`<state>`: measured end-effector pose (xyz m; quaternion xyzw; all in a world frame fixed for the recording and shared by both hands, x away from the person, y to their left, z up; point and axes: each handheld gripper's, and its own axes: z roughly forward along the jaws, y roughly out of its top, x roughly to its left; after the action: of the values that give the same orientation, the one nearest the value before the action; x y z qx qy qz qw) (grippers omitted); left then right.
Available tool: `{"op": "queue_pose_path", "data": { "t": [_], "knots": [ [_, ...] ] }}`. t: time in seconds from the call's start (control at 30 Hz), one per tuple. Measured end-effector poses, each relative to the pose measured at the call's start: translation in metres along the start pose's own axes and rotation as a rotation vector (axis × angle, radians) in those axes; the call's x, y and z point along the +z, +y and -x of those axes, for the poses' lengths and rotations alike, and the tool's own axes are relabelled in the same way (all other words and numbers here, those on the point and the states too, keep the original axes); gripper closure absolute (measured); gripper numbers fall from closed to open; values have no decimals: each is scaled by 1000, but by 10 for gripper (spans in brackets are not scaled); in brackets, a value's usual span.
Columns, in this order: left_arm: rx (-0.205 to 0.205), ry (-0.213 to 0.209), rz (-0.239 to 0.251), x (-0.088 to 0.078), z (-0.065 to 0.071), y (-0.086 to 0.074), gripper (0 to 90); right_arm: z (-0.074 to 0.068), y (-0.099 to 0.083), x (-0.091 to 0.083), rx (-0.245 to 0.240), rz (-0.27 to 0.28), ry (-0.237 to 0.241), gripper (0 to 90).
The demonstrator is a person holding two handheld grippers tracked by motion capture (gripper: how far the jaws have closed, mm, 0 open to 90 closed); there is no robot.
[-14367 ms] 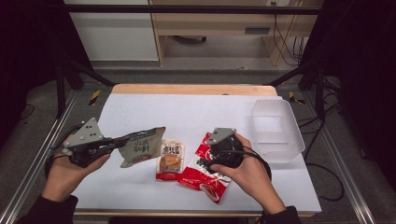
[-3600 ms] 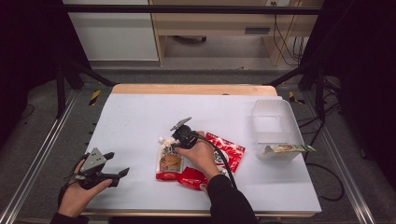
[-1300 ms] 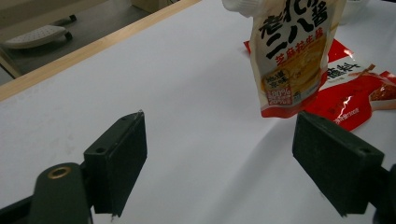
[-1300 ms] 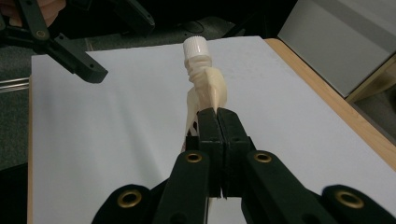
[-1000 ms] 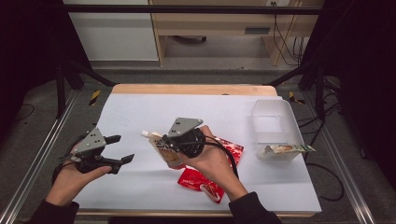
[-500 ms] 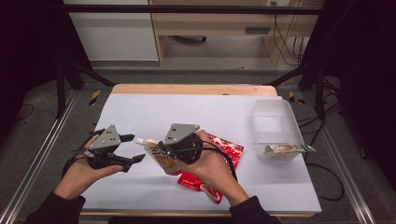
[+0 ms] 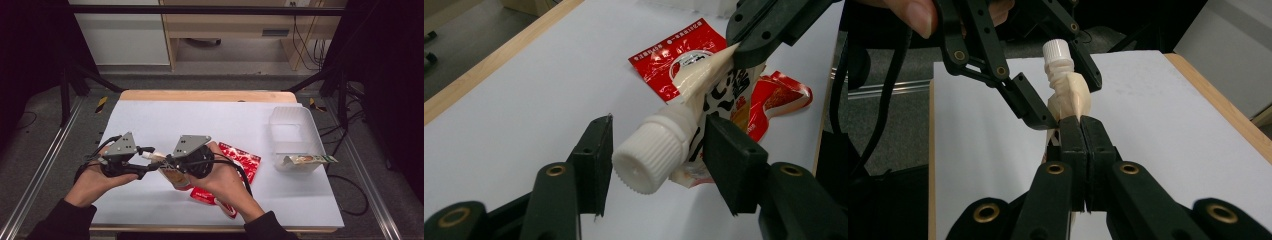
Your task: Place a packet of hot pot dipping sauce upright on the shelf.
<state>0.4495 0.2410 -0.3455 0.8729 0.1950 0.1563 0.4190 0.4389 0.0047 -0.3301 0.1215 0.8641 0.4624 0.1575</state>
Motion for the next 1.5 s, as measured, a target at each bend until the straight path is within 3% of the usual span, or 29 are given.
{"op": "queue_pose_path", "data": {
  "t": [0.23, 0.27, 0.43, 0.7, 1.07, 1.2, 1.23, 1.37, 1.5],
  "knots": [
    [-18, -21, 3, 1, -2, 3, 594, 2, -2, -2, 6, 0, -3, 900],
    [-27, -31, 11, 0, -2, 4, 644, 3, -4, -3, 14, 4, -5, 899],
    [-8, -35, 11, 0, 2, 8, 694, 5, -7, -6, 25, 2, -19, 898],
    [17, -31, 28, -4, 7, 20, 712, 7, -10, -9, 41, 2, -33, 896],
    [67, -44, 4, -9, 11, 30, 723, 7, -10, -9, 25, -9, -27, 858],
    [94, -33, -16, -10, 13, 32, 724, 8, -11, -11, 8, -21, -39, 753],
    [95, -32, -15, -10, 13, 32, 724, 8, -12, -11, -4, -29, -50, 664],
    [96, -46, -7, -12, 12, 32, 724, 7, -14, -8, -27, -69, -67, 491],
    [108, -51, -13, -13, 14, 33, 724, 6, -15, -3, -39, -111, -50, 385]
  ]
}}
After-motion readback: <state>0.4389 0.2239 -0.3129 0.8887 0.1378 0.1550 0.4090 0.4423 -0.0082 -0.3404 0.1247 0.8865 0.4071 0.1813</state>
